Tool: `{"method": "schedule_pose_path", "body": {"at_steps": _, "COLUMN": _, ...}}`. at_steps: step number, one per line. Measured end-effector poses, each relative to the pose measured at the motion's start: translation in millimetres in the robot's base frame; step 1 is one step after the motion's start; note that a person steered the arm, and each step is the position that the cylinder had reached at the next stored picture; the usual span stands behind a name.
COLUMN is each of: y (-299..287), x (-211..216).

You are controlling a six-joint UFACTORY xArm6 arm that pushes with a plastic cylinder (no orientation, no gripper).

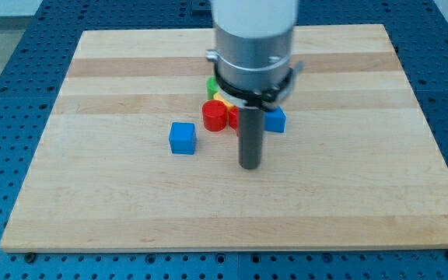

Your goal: Push blue cube into group of blocks

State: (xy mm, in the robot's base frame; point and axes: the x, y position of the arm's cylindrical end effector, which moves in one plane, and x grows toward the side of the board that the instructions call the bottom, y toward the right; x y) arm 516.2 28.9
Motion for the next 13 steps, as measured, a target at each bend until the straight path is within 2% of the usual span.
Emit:
{"method": "schedule_pose_path", "body": {"at_steps": 1, "y": -33, "x": 20}}
{"method": "schedule_pose_path", "body": {"at_steps": 2, "y": -88, "x": 20}}
{"method": "schedule_pose_path", "body": {"at_steps": 3, "y": -100, "x": -15}}
{"method": "schedule_pose_path", "body": {"at_steps": 5, "y": -100, "x": -58}}
{"method": "schedule_pose_path", "body": {"at_steps": 7, "y": -101, "x": -78}}
{"method": "schedule_pose_path", "body": {"at_steps": 8, "y": -107, "x": -54}}
{"method": "schedule_pose_path", "body": {"at_steps": 9, "y": -141, "x": -38}}
{"method": "schedule_pose_path", "body": {"at_steps": 10, "y": -152, "x": -110}}
{"method": "schedule_pose_path", "body": {"at_steps": 11, "y": -152, "x": -153}}
{"method": "schedule_pose_path", "body": {"at_steps": 13, "y": -152, "x": -162}}
